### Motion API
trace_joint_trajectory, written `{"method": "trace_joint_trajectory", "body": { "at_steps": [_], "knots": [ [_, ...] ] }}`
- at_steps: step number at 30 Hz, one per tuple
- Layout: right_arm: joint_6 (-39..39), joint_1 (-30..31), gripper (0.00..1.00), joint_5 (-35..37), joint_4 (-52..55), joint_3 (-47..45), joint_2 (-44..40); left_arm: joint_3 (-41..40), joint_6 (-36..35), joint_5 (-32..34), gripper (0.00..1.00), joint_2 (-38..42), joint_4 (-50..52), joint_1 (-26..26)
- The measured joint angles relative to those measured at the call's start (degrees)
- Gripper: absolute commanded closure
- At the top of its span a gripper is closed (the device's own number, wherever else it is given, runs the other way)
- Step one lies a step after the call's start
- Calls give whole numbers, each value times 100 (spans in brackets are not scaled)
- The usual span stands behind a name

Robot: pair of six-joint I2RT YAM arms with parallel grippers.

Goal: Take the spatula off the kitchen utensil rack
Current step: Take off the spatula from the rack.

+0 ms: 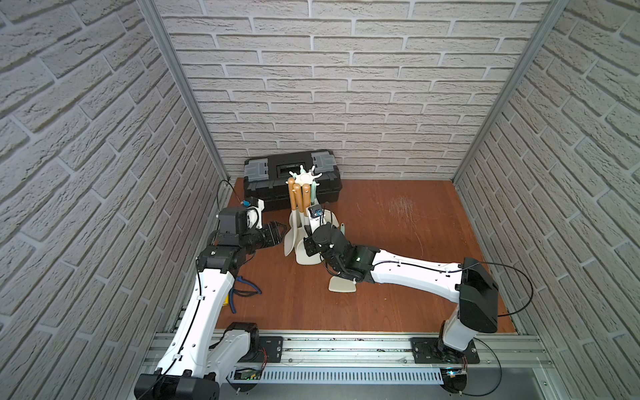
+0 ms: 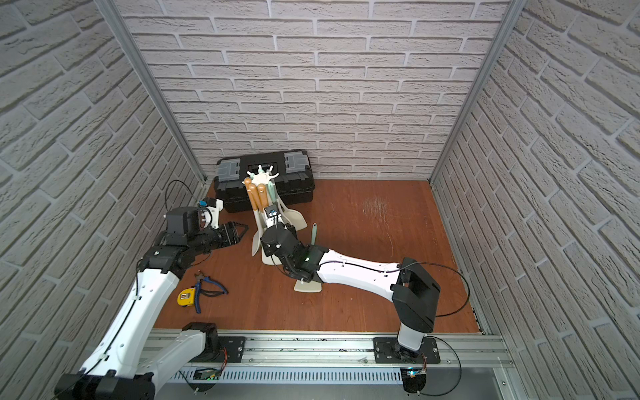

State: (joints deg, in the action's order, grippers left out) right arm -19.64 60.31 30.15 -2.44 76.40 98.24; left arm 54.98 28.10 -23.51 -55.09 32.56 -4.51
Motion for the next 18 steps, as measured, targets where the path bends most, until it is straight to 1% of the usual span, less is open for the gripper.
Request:
{"method": "trace_joint_trajectory", "body": {
  "at_steps": [8, 13, 18],
  "knots": [
    [188, -122, 97, -920, 59, -175, -273, -42, 2, 2, 41, 59, -7, 0],
    [260, -140, 97, -1163, 111, -208, -365, -74, 0, 0, 41, 87, -4, 0],
    [315, -144, 97, -1257, 153, -282, -496, -74, 0, 0, 41, 98, -2, 0]
  ]
}}
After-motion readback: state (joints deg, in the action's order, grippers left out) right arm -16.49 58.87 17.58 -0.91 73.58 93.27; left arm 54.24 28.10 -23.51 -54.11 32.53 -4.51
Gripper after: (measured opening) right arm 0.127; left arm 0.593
